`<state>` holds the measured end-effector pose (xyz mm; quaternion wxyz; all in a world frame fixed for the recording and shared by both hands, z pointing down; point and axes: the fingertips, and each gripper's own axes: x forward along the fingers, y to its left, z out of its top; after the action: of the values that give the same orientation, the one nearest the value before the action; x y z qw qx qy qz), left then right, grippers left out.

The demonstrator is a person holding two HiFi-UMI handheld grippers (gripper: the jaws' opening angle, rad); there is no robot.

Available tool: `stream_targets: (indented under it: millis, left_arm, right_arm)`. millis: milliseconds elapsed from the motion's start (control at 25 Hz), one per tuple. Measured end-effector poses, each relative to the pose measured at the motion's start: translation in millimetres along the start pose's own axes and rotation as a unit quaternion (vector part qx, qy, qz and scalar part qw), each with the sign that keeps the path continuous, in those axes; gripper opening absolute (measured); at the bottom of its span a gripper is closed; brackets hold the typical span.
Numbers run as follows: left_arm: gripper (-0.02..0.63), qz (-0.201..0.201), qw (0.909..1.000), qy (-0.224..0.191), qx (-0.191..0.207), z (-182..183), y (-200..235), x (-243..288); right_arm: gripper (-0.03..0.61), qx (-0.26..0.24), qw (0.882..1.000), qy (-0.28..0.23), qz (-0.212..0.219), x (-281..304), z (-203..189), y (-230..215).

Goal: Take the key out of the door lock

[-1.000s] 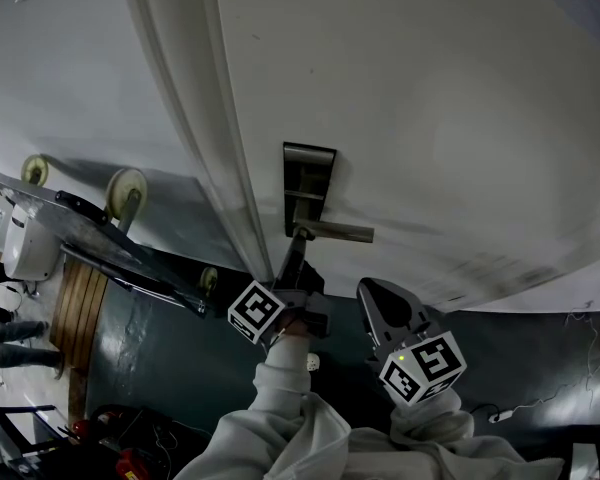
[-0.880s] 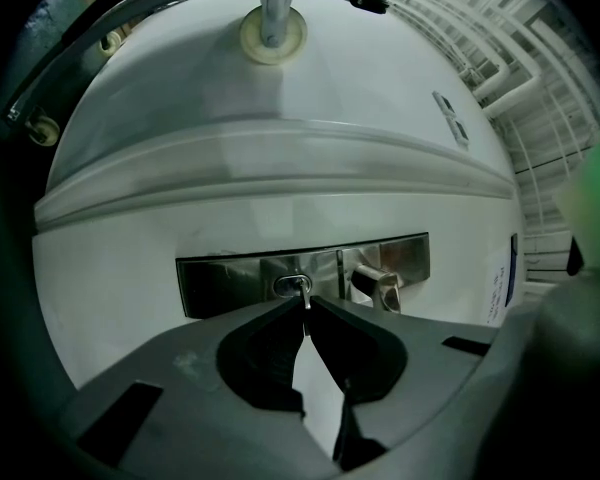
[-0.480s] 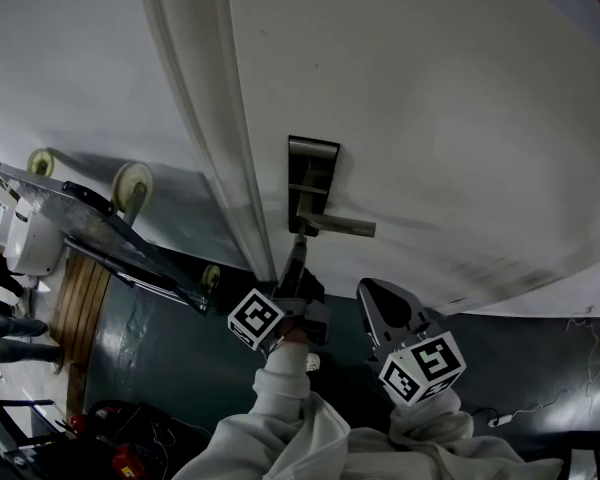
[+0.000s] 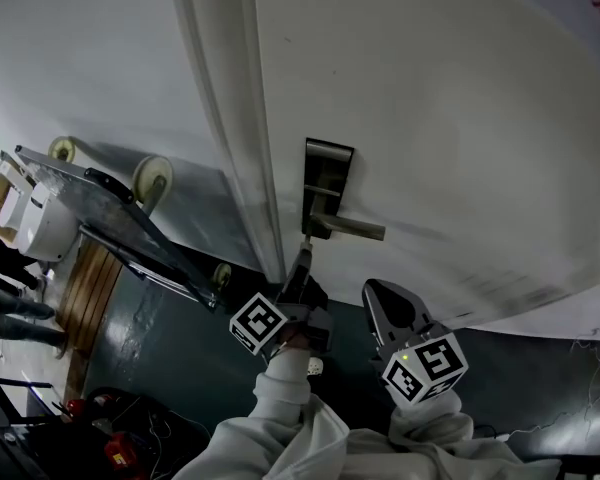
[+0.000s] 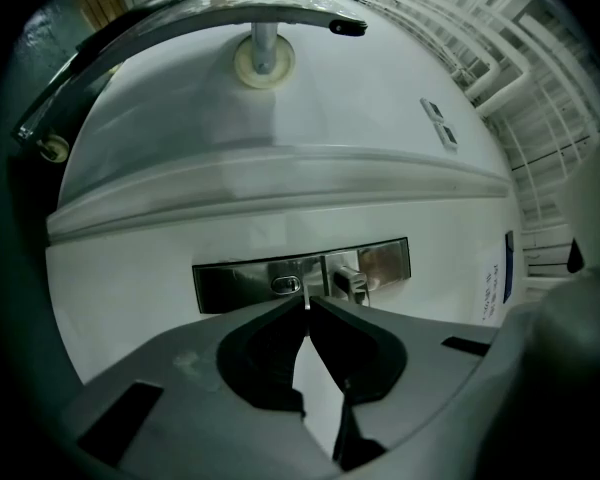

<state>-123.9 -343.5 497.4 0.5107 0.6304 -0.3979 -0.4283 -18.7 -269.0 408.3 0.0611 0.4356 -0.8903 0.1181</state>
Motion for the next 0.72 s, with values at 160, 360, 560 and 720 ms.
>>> stream_targets:
  millis: [160, 360, 560, 720]
  left_arm:
    - [0.025, 0.007, 0.9998, -0.015, 0.012, 7, -2, -9]
    - [0.026, 0.023, 0.9986, -0.027, 0.038, 15, -4, -20]
    - [0.025, 0.024, 0.9968, -0.029, 0.071, 18, -12, -29]
    - [0.026, 0.033, 0.9939, -0.031, 0.1, 24, -17, -37]
  right_arm:
    - [0.052, -0.002, 1.0, -0.002, 0.018, 2, 2, 2]
    - [0.052, -0.002, 0.999, -0.002, 0.033, 4, 5, 4]
    - [0.052, 0.002, 0.999, -0.003, 0.04, 4, 7, 3]
    - [0.052, 0.014, 0.999, -0.007, 0.047, 5, 8, 3]
